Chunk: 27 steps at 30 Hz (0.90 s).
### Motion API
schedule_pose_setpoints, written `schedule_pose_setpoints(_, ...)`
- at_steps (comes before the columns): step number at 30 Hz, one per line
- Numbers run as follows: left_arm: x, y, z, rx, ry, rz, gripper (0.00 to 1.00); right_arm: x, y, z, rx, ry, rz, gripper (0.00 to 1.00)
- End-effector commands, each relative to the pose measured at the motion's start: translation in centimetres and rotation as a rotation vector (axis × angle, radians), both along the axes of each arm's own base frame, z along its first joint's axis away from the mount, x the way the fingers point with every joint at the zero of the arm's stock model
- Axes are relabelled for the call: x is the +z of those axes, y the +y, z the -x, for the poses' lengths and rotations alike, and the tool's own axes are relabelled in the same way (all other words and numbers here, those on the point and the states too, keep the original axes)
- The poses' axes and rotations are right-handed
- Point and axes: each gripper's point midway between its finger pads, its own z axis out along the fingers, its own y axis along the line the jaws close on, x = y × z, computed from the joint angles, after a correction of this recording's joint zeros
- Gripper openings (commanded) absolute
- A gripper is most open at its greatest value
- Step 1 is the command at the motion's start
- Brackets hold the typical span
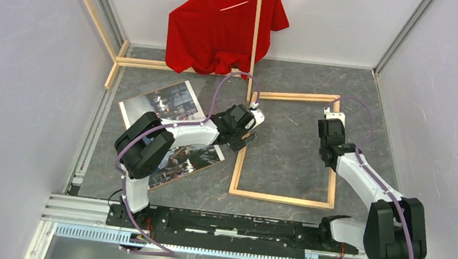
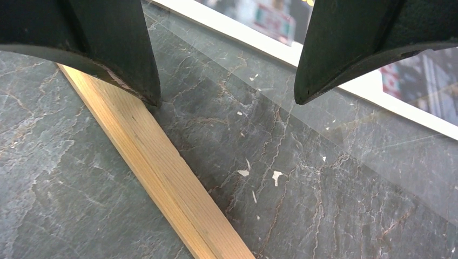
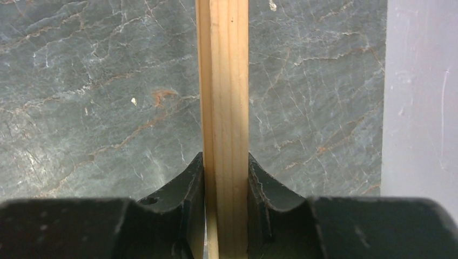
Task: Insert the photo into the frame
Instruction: Turn over the photo frame at the center of the board.
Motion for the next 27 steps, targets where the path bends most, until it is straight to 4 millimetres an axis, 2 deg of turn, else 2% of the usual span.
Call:
schedule_pose_setpoints(1,-0.1,-2.5,1.0,-0.075,0.025,0.036,1.00,-1.3,1.0,-1.9,0.059,-0.023,-0.035,0.24)
schedule_pose_setpoints(6,0.3,-2.5,1.2,-0.086,0.030,0.040,1.00,-3.7,0.9,-1.9,0.055,0.022,-0.072,0.18)
schedule_pose_setpoints(9,0.5,-3.1,1.2,-0.092,0.037,0.051,1.00,-4.7,0.6,-1.9,0.044,0.062,-0.058,0.19)
schedule_pose_setpoints(13,0.6,-3.5,1.3,-0.099,0.041,0.058,1.00,-5.4,0.5,-1.9,0.026,0.105,-0.073,0.29)
schedule_pose_setpoints(15,0.5,-3.5,1.3,-0.100,0.044,0.058,1.00,-5.4,0.6,-2.1,0.019,0.097,-0.100,0.50)
schedule_pose_setpoints(19,0.8,-3.9,1.6,-0.098,0.060,0.081,1.00,-4.7,1.0,-2.7,0.038,0.063,-0.153,0.65)
schedule_pose_setpoints(22,1.5,-4.6,2.1,-0.104,0.088,0.124,1.00,-3.7,1.2,-3.5,0.031,0.020,-0.183,0.71)
schedule_pose_setpoints(25,2.6,-5.0,1.7,-0.099,0.084,0.137,1.00,-1.6,1.5,-4.7,0.026,-0.057,-0.213,0.76)
schedule_pose_setpoints(27,3.8,-4.9,1.1,-0.095,0.066,0.144,1.00,0.8,1.6,-5.7,-0.002,-0.130,-0.234,0.81)
